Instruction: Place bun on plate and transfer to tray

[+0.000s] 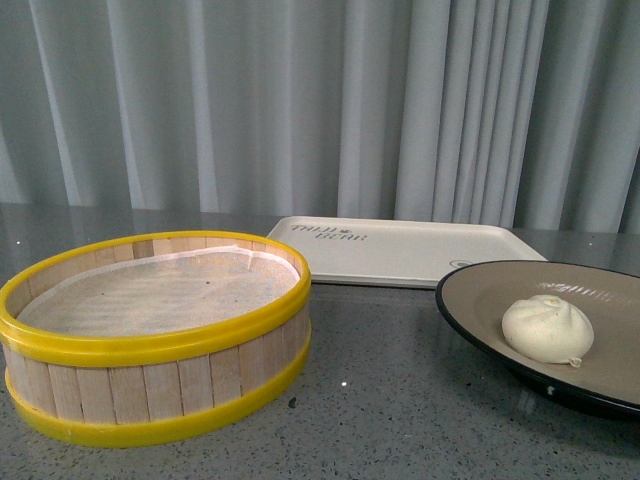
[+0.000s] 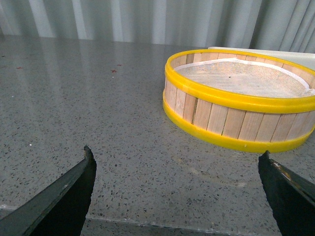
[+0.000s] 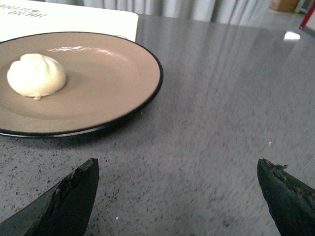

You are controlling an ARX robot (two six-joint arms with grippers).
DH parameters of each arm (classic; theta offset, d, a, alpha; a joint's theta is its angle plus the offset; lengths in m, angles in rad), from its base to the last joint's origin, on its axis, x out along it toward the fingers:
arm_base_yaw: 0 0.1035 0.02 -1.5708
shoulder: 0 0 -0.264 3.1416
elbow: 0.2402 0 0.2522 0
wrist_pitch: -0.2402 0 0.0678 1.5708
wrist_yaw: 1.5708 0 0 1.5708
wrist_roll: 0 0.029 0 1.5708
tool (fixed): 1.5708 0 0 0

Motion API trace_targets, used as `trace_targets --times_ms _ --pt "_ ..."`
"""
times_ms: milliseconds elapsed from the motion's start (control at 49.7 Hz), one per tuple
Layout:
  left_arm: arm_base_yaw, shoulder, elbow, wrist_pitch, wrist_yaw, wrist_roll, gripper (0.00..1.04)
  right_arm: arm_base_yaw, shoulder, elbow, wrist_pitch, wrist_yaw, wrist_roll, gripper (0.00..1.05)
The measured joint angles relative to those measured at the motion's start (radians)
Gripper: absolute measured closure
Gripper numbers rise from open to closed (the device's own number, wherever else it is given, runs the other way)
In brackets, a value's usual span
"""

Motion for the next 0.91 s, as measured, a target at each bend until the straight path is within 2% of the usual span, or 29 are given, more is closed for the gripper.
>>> trace_targets --times_ms 81,141,302,403,463,644,906 --pt "0.0 0.0 0.0 0.0 0.0 0.0 0.07 -0.034 0.074 0.109 -0.055 -0.07 -0.137 0.08" --pt "0.0 0.0 0.0 0.0 -0.001 0.0 0.07 -0.029 0.117 0.189 -0.113 -0.109 -0.293 0.08" --pt "0.0 0.0 0.0 0.0 0.0 0.0 0.07 0.074 0.244 0.319 -0.313 -0.147 -0.825 0.08" --pt "0.0 0.0 0.0 0.0 0.0 0.0 0.07 0.105 0.299 0.328 -0.345 -0.169 -0.994 0.08" --pt "0.0 0.0 0.0 0.0 0.0 0.0 0.07 0.116 0.346 0.328 -0.306 -0.182 -1.103 0.08" --pt "0.0 0.0 0.0 0.0 0.0 0.0 0.07 0.117 0.541 0.344 -0.121 -0.205 -1.263 0.08" --pt "0.0 0.0 0.0 0.0 0.0 0.0 0.07 0.169 0.731 0.373 0.01 -0.248 -1.279 0.08"
